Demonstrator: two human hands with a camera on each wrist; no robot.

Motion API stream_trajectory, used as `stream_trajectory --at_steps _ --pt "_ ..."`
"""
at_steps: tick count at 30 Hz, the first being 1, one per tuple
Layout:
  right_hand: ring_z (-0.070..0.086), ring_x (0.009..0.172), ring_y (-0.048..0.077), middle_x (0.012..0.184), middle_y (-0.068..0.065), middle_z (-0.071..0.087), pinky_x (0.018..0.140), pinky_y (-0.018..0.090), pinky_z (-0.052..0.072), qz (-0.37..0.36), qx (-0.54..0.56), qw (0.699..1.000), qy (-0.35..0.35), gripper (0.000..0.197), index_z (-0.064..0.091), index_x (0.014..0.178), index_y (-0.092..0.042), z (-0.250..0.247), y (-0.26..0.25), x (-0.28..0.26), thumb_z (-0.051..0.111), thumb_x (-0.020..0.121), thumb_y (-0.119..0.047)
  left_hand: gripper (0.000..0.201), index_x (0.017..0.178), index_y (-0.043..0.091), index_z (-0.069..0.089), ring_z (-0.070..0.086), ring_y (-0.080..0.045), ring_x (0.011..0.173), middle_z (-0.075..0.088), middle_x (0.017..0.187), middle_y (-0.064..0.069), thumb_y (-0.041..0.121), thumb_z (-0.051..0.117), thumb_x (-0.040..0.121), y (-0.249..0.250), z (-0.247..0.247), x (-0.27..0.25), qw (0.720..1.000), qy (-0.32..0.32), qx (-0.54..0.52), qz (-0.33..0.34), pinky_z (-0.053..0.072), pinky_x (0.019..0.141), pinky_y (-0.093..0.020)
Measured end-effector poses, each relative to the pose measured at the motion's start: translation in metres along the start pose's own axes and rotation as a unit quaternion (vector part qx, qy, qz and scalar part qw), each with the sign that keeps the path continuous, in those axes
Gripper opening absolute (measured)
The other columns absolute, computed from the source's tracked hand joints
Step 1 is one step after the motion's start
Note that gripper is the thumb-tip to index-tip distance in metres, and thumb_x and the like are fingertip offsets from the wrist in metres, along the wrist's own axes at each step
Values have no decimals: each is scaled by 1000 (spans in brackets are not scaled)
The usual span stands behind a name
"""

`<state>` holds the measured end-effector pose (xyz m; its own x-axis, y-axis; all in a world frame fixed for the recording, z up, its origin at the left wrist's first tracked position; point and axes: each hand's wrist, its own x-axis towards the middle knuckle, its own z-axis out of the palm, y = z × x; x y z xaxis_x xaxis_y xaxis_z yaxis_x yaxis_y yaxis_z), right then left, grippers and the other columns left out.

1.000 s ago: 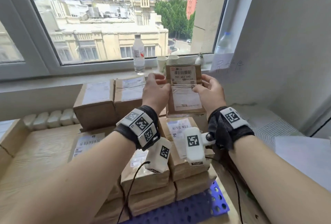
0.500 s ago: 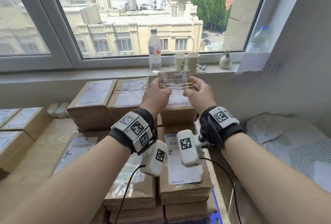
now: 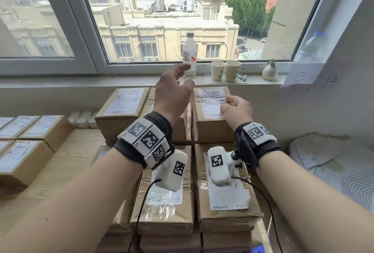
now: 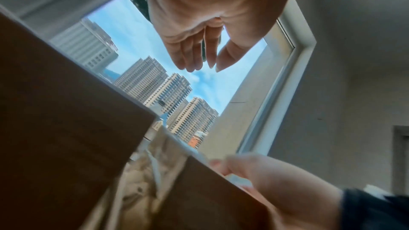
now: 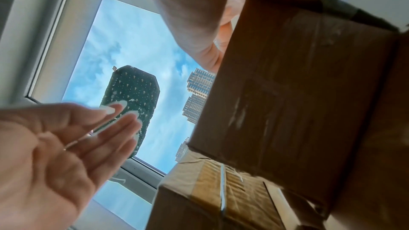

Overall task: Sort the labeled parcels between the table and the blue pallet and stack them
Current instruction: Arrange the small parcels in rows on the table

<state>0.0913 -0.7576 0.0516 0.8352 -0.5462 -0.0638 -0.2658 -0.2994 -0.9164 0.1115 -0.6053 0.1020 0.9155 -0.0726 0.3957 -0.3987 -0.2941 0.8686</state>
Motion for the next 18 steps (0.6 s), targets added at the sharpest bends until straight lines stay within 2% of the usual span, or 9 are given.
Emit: stream_trajectory --at_steps 2,4,8,9,11,13,14,16,18 --pt "59 111 19 123 -1 64 100 35 46 -5 -7 1000 13 44 61 125 -23 3 -1 -1 56 82 -18 39 124 17 59 54 -9 117 61 125 3 8 54 87 -12 -19 6 999 26 15 -24 43 106 -34" --pt "59 111 20 123 0 64 101 35 45 -4 -12 1000 19 43 61 126 -22 8 -3 -2 56 83 -17 36 122 18 61 53 -11 119 60 124 3 10 54 87 -27 -43 12 996 60 38 -53 41 106 -32" --pt "60 110 20 123 -1 64 99 35 46 -1 -23 999 32 42 61 125 -23 13 -4 -3 55 84 -18 35 124 22 59 50 -9 112 56 131 3 16 53 90 -55 -89 23 982 114 119 -96 37 91 -23" --pt "60 110 19 122 -1 64 98 33 47 0 -24 999 36 41 61 125 -23 13 -4 -4 55 85 -19 35 124 23 59 50 -11 112 56 132 2 19 54 90 -63 -102 27 976 126 137 -113 38 91 -24" --pt "59 110 18 122 -1 64 95 27 46 4 -28 999 43 40 62 125 -23 13 -4 -6 56 86 -20 39 127 22 57 50 -21 121 54 135 -4 26 56 88 -81 -124 35 961 134 179 -163 40 100 -33" --pt "59 111 18 122 -2 65 95 25 44 4 -28 998 52 39 63 123 -23 13 -4 -8 57 84 -21 50 135 19 49 45 -29 129 48 141 -9 35 58 88 -95 -138 39 947 84 212 -227 37 107 -40" --pt "59 111 17 122 -2 65 97 25 44 4 -25 998 55 40 64 122 -23 14 -4 -9 57 83 -21 55 139 16 45 42 -30 132 46 144 -10 38 58 90 -100 -139 39 942 45 219 -252 35 108 -40" --pt "59 113 17 123 -2 65 98 25 42 2 -27 998 59 41 65 122 -23 14 -5 -11 58 81 -20 59 142 10 43 41 -29 133 44 146 -11 38 56 91 -106 -137 37 938 -12 221 -267 32 107 -36" --pt "58 114 17 123 -3 65 100 26 42 -1 -37 997 60 42 65 122 -24 13 -5 -12 58 81 -21 61 140 8 44 43 -29 131 46 144 -12 37 58 88 -108 -130 34 939 -28 222 -260 33 105 -36"
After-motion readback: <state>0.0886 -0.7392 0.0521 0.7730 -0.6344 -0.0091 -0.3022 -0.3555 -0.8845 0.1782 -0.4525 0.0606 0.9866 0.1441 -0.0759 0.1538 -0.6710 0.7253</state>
